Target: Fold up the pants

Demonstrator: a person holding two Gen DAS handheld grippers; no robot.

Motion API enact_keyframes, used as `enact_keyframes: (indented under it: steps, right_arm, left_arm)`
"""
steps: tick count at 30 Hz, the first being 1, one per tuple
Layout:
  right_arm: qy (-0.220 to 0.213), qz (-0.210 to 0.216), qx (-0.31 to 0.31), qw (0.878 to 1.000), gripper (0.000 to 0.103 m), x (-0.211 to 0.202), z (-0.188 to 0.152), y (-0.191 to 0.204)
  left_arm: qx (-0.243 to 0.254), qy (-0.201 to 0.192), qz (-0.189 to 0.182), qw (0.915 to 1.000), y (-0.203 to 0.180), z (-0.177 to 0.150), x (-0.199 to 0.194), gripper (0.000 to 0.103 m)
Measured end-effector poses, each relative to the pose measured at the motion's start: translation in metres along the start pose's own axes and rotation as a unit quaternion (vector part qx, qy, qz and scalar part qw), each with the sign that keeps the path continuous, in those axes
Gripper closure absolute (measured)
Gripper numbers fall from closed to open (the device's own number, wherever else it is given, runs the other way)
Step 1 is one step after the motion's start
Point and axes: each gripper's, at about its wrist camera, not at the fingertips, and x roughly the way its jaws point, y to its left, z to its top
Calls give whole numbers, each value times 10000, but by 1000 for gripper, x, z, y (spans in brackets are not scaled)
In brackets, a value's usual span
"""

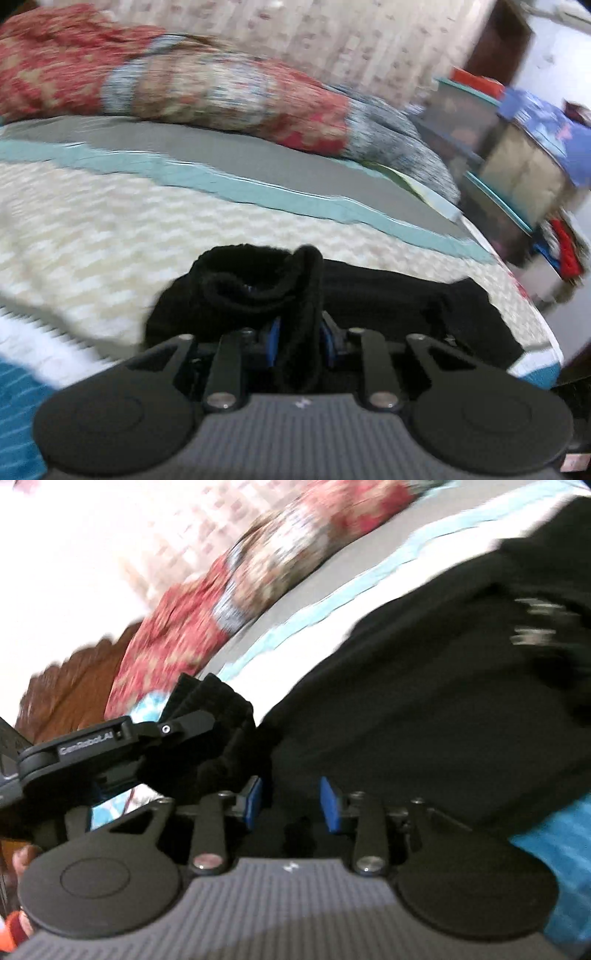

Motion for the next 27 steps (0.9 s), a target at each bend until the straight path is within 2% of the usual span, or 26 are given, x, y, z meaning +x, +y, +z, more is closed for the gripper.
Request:
enact_keyframes:
  steps: [1,2,3,5,6,8,10,12,15,18,21,22,23,24,25,27]
  right_arm:
    - [-87,-45,108,9999,64,-5,2,-6]
    - [-137,-111,181,9997,64,-8,3,-11]
    - [-171,-202,239,9994,64,-13,4,-17]
    - [-243,-289,334,9987,63,-17,5,-23]
    - [-289,-274,374,9985,61,-19,4,-25]
    - [-412,-205,436,9980,55,-23,5,-26]
    - [-492,-76,493,9975,48,-24,5,-24]
    - [-528,76,548,9971,31,-26,8,-30]
    - [-539,261,640,9962,17,-26,16,-32]
    - [-307,350,427,9980,16,-6,23,-21]
    - [69,185,32,9998,16,25,27,-4]
    - [217,126,-121,9996,18,36,26,3]
    - [286,30,-301,9991,44,43,24,10]
    - [273,-110,-572,9979,87,45,22,18]
    - [322,-179,-875,9955,89,46,22,28]
    - [114,-114,-1145,9933,92,35,23,38]
  left_arm:
    - [70,227,-160,9996,-11,1,10,65]
    - [87,497,-394,9980,-21,2,16,46]
    - [123,651,-576,9961,-28,3,19,39]
    - [454,512,-778,9946,-39,-1,5,18]
    - [577,343,-751,9949,-39,-3,-5,14]
    - [441,72,-739,9963,-22,-3,-28,11]
    - [-46,-16,-612,9981,8,-2,-45,11]
    - [-643,-57,-259,9976,44,-2,-60,11]
    - [-1330,-112,279,9907,88,-11,-76,13]
    - [-1803,-83,491,9824,115,-21,-85,13]
    - [-1864,58,574,9808,115,-29,-80,13]
    - [-1815,102,569,9817,114,-31,-80,14]
    - [-1739,132,547,9832,110,-31,-77,14]
    - [-1675,140,523,9844,107,-32,-76,14]
    - [-1594,140,491,9859,102,-30,-74,14]
    - [-1416,134,418,9889,93,-27,-70,14]
